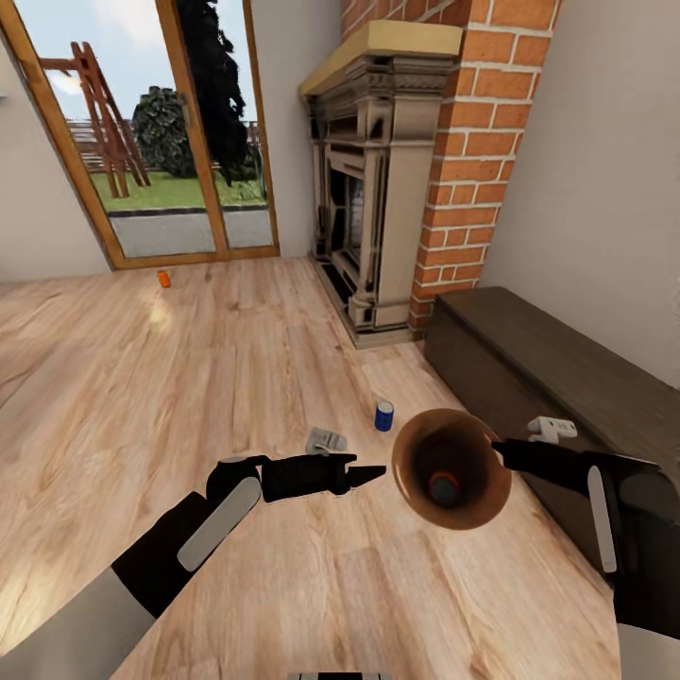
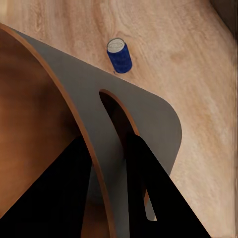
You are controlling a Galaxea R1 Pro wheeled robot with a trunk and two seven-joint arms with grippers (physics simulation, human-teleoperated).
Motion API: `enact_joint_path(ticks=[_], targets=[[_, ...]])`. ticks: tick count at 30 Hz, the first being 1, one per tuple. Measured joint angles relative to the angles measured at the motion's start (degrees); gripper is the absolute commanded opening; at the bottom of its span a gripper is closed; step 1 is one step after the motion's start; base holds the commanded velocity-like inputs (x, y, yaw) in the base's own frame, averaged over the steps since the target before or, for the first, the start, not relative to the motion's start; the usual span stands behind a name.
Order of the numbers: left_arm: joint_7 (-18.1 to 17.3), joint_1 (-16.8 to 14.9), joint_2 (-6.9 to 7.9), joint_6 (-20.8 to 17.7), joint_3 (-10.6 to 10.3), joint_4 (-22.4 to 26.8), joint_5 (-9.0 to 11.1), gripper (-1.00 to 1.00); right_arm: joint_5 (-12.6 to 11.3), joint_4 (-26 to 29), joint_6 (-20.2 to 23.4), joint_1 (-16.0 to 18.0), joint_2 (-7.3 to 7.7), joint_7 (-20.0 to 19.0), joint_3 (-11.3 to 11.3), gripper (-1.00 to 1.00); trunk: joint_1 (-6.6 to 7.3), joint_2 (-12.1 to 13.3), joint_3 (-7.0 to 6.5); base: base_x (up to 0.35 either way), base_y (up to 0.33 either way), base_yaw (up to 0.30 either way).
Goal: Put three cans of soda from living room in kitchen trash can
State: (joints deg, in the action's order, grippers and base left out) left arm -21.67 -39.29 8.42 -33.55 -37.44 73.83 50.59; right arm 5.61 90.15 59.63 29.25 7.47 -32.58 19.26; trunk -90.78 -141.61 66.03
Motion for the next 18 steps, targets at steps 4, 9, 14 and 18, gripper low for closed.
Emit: enact_joint_path(ticks=[4,9,14,18], targets=[[-0.09,0.00,0.02,-0.21,-0.08,0.04,-0.25,1.00,0.29,0.00,-0.08,0.00,-0.02,0.02,-0.06,-1.00,0.00,0.00,-0.22,0.339,0.034,-0.193],[-0.12,0.00,0.03,-0.28,-0.12,0.08,-0.39,1.00,-0.04,0.00,0.01,0.00,-0.03,0.00,-0.09,-1.00,0.00,0.00,-0.50,0.339,0.094,-0.172],[-0.12,0.00,0.10,-0.29,-0.17,0.09,-0.40,1.00,0.16,0.00,-0.04,0.00,-0.01,0.02,-0.09,-1.00,0.00,0.00,-0.78,0.339,0.114,-0.162],[-0.15,0.00,0.10,-0.29,-0.17,0.15,-0.47,1.00,0.06,0.00,-0.01,0.00,0.00,0.00,-0.10,-1.00,0.00,0.00,-1.00,0.338,0.123,-0.160]])
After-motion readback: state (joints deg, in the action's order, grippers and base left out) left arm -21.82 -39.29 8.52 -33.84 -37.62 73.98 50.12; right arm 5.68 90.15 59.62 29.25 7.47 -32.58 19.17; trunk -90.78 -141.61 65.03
